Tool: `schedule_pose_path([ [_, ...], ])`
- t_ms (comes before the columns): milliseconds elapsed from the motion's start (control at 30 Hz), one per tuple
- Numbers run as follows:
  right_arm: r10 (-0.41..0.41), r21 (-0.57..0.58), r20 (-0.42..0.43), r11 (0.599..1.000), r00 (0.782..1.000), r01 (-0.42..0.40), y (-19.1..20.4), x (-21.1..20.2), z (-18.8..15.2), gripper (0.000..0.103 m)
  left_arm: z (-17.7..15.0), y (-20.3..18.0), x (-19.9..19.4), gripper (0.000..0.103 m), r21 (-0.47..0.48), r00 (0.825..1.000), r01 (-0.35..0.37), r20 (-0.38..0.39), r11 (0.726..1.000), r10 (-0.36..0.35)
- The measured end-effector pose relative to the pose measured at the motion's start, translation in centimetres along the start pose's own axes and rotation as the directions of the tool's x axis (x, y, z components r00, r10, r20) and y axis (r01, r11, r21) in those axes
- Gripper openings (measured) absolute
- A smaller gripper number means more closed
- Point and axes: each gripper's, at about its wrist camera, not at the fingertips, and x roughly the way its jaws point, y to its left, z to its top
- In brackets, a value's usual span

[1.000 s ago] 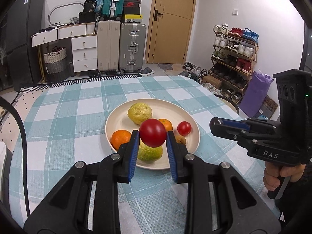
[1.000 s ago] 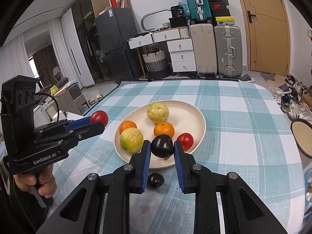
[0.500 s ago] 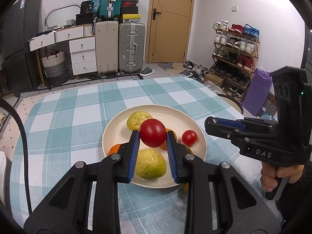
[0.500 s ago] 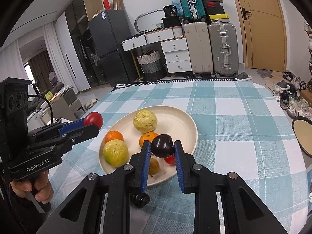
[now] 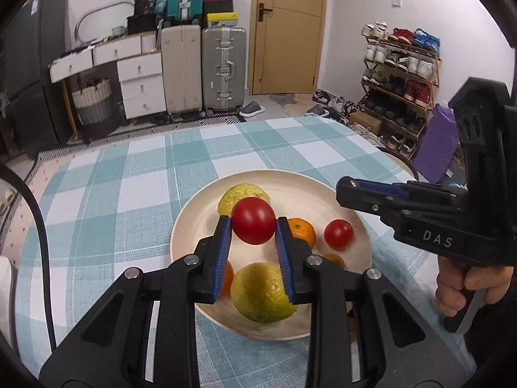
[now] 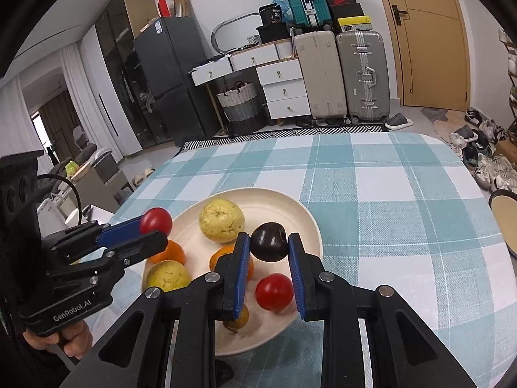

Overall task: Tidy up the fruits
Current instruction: 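Carry the plum and red tomato in both grippers over the cream plate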

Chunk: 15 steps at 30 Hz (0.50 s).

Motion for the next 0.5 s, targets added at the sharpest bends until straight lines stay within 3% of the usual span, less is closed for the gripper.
schedule_pose_path([
  [500, -0.039, -0.027, -0.061, 0.999, 0.997, 0.037, 0.0, 2.7, -0.6, 0.025, -1.0, 0.4, 3.2, 0.025, 0.007, 0.997, -0.028, -0.067, 1.0, 0.028],
])
